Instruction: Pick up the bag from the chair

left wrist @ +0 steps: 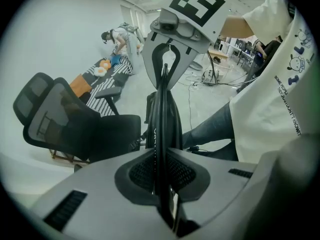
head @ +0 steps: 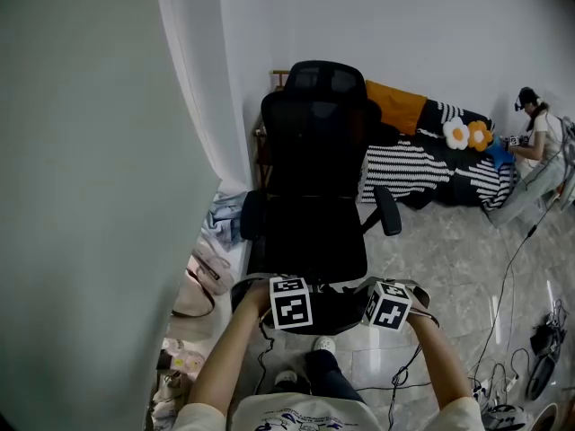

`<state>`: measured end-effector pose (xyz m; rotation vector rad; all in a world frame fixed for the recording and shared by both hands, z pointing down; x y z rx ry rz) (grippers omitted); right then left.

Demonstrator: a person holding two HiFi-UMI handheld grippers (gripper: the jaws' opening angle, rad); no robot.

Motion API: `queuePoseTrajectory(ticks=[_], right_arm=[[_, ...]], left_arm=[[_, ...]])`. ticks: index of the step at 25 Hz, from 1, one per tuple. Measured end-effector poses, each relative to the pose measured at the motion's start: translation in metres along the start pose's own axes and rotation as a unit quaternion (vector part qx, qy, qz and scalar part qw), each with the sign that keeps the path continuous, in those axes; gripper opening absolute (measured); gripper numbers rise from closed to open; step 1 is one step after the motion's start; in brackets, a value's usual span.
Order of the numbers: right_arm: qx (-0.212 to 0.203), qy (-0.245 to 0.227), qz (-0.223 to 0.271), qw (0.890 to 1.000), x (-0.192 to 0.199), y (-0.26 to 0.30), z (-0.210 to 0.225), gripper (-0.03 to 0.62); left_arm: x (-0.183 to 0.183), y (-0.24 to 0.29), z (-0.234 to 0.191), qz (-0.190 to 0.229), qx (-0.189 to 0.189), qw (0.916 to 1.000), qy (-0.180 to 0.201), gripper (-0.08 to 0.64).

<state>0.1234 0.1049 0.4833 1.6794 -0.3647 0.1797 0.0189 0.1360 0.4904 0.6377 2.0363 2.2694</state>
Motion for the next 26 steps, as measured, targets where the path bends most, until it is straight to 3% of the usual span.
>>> queuePoseTrajectory(ticks=[21,26], right_arm=[[-0.028,-0.006,0.0,1.0,-0.009,0.006,-0.007,0.055],[-0.032,-0.009,-0.003,0.999,-0.006,0.006,-0.008,0.055]], left_arm=[[0.009,-0.002,0.003,-0.001,0.012,0.9999,-0.001,0.034],[0.012,0.003,0.007,-0.016,0.029,0.9994,-0.004,0.035]])
Point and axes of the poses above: the fingertips, and each gripper's own axes: y forward along the fingers, z to its right, x out of its underside, the point moved 1 cm from there along -y, backward along the fingers, and after that the axes turned 1 degree about -z, right-handed, at the moved point
